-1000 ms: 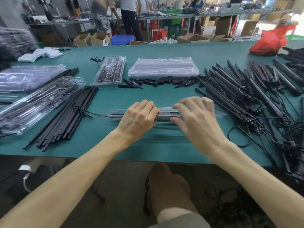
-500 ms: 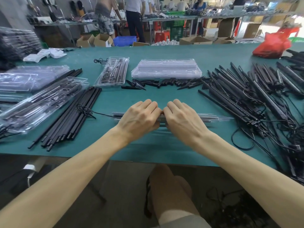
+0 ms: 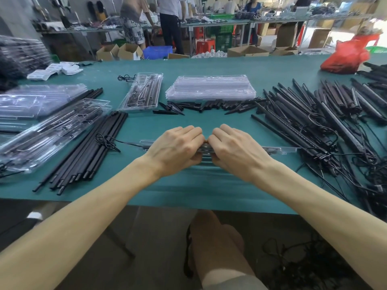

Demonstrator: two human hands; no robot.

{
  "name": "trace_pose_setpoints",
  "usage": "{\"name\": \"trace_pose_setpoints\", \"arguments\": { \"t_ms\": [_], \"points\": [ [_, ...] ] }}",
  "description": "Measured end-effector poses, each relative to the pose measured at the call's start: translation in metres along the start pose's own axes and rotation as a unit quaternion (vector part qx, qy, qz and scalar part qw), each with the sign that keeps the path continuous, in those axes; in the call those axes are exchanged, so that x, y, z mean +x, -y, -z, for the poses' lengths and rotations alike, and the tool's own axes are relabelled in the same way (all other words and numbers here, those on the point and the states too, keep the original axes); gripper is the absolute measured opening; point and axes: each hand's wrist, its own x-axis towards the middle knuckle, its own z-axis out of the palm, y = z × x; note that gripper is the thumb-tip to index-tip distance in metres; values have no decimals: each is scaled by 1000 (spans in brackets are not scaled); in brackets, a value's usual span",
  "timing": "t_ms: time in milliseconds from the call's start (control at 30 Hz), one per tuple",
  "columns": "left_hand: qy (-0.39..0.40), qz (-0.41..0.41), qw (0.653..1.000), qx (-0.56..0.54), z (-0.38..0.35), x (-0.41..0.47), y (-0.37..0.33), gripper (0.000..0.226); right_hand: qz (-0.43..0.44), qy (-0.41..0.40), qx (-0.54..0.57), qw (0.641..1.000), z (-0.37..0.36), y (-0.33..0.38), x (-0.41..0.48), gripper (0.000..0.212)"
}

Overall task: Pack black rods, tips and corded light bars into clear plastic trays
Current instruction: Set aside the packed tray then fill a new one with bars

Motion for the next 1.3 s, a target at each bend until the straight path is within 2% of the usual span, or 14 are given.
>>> {"name": "trace_pose_setpoints", "arguments": {
  "t_ms": [267, 767, 1000, 1300],
  "points": [
    [-14, 23, 1000, -7, -7, -5, -8, 12, 17, -9, 15, 1000, -5, -3, -3, 17],
    [-4, 8, 1000, -17, -1, -5, -8, 24, 41, -7, 23, 999, -4, -2, -4, 23],
    [13, 38, 999, -19, -2, 1, -12, 23, 36, -5, 26, 999, -4, -4, -1, 25],
    [10, 58, 998, -21, -5, -3, -16, 24, 14, 20, 35, 999, -3, -3, -2, 19]
  ]
}}
